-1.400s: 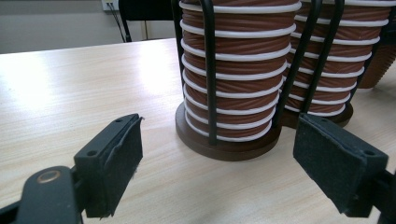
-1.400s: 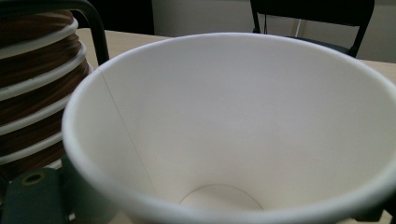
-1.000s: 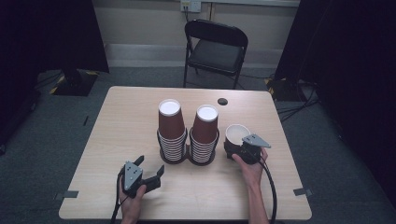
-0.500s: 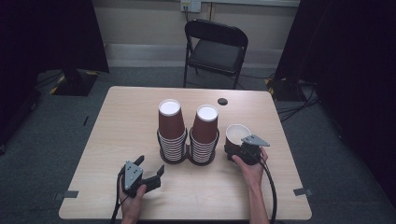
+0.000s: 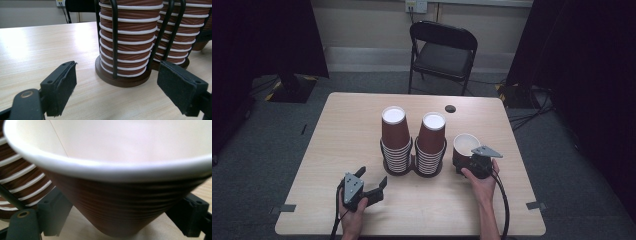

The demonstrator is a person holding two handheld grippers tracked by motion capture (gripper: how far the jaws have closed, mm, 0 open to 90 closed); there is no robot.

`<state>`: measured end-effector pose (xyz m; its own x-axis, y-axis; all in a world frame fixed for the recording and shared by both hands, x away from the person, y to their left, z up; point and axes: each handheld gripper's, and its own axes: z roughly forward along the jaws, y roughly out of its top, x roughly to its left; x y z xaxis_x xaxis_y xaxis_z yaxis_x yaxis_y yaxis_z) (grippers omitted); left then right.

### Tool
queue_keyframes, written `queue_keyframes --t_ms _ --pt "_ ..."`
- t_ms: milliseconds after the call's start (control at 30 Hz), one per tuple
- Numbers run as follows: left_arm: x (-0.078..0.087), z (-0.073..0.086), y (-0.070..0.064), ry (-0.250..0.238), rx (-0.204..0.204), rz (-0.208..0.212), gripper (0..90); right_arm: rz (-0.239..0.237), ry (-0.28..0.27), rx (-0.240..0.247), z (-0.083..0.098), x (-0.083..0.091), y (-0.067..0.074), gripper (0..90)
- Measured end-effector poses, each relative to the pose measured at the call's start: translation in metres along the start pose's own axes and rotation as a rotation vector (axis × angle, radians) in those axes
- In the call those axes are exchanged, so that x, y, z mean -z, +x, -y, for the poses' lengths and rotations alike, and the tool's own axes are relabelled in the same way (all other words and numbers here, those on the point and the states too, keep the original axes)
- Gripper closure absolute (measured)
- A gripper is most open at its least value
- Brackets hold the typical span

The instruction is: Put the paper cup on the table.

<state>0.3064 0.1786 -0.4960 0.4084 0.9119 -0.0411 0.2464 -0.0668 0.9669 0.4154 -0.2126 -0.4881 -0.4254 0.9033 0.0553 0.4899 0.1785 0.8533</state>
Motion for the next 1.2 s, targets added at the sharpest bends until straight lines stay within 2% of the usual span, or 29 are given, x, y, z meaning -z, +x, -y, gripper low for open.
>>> queue_keyframes --t_ms 267,400,600,700,767,867,967,1033,1133,1200 --pt "0.000 0.000 0.000 -0.001 0.003 0.001 15.7 0.020 -0.006 -0.011 0.004 0.006 -0.003 13.2" --pt "0.000 0.000 -0.001 -0.001 -0.003 -0.003 15.8 0.027 -0.020 -0.041 0.008 0.015 -0.004 13.0" --pt "0.000 0.000 -0.001 0.009 -0.007 0.001 15.7 0.042 -0.080 -0.054 0.005 0.033 0.000 13.1" --pt "0.000 0.000 -0.002 -0.001 -0.003 -0.011 15.7 0.053 -0.105 -0.067 0.011 0.040 0.003 13.1" --pt "0.001 0.000 -0.003 -0.005 -0.012 -0.020 15.7 0.038 -0.126 -0.085 0.017 0.045 0.005 13.1" --pt "0.002 0.000 -0.004 0.004 -0.023 -0.043 16.1 0.034 -0.157 -0.088 0.024 0.052 0.009 13.1" --pt "0.003 0.001 -0.007 0.002 -0.027 -0.056 16.1 0.018 -0.210 -0.086 0.028 0.060 0.018 13.1" --pt "0.003 0.001 -0.006 0.002 -0.022 -0.058 16.1 -0.011 -0.238 -0.093 0.031 0.065 0.026 13.2" --pt "0.003 0.001 -0.006 0.005 -0.012 -0.056 16.0 -0.019 -0.260 -0.078 0.034 0.070 0.038 13.2" --pt "0.003 0.001 -0.005 0.007 -0.009 -0.045 16.0 -0.042 -0.276 -0.084 0.035 0.073 0.045 13.2"
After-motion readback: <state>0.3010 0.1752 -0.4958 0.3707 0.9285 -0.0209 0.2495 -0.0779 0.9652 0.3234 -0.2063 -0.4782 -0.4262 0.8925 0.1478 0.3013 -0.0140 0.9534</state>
